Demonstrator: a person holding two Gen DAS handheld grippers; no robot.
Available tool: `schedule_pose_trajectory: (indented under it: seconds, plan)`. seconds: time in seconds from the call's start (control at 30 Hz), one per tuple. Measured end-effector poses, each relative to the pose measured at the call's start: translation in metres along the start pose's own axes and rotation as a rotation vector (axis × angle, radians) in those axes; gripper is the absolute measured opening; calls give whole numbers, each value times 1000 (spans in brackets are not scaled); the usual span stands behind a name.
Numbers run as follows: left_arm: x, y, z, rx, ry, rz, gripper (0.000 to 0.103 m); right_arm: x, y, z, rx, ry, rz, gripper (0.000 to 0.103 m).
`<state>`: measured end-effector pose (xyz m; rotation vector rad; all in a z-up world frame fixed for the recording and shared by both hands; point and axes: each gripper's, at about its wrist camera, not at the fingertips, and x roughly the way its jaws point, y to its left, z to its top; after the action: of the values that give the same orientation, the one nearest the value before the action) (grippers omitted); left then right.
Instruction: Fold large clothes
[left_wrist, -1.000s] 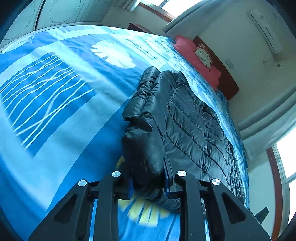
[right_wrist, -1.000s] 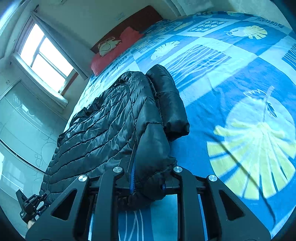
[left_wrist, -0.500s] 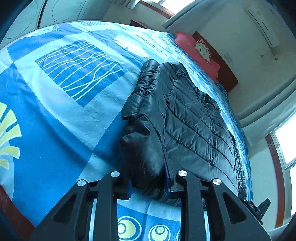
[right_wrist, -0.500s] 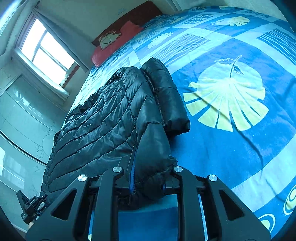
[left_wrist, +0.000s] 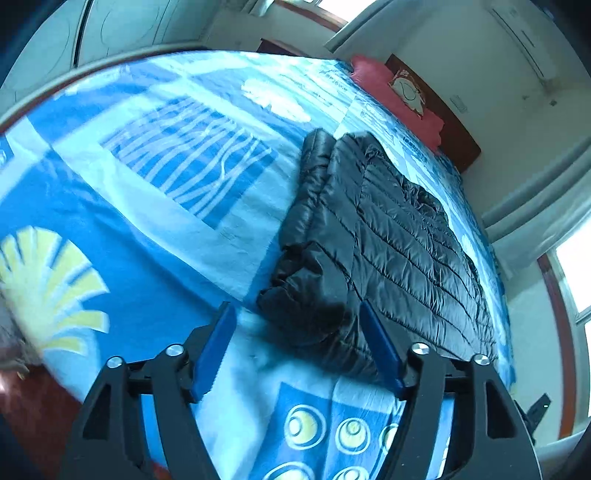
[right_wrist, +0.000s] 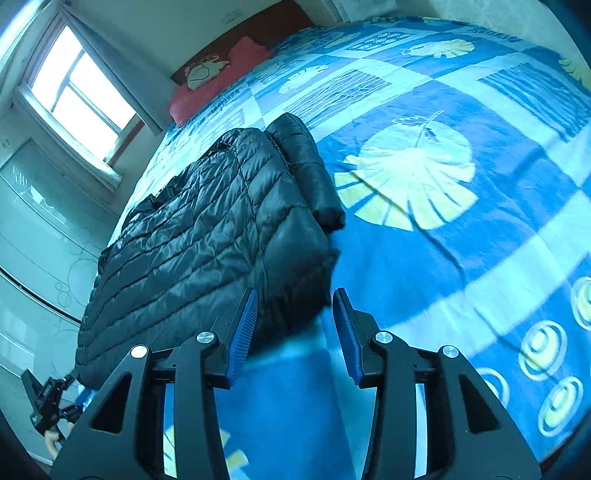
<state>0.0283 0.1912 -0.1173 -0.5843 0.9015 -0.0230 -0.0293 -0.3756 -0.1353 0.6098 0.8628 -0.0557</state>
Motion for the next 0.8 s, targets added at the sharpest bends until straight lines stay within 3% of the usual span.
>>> schedule_pose_trajectory:
  seconds: [0.23, 0.33, 0.63, 0.8]
  plan:
    - [-22, -9, 23, 88, -7, 53, 77, -47, 24, -11, -105, -21, -96, 42]
    - [-15, -21, 38, 144, 4, 81, 78, -46, 48, -5, -158, -24, -69, 42]
    - [38, -44, 74, 206, 44, 71, 78, 41, 171, 24, -357, 82, 106, 42]
    - [66, -49, 87, 233, 77, 99, 78, 89, 230, 37, -436, 90, 112, 42]
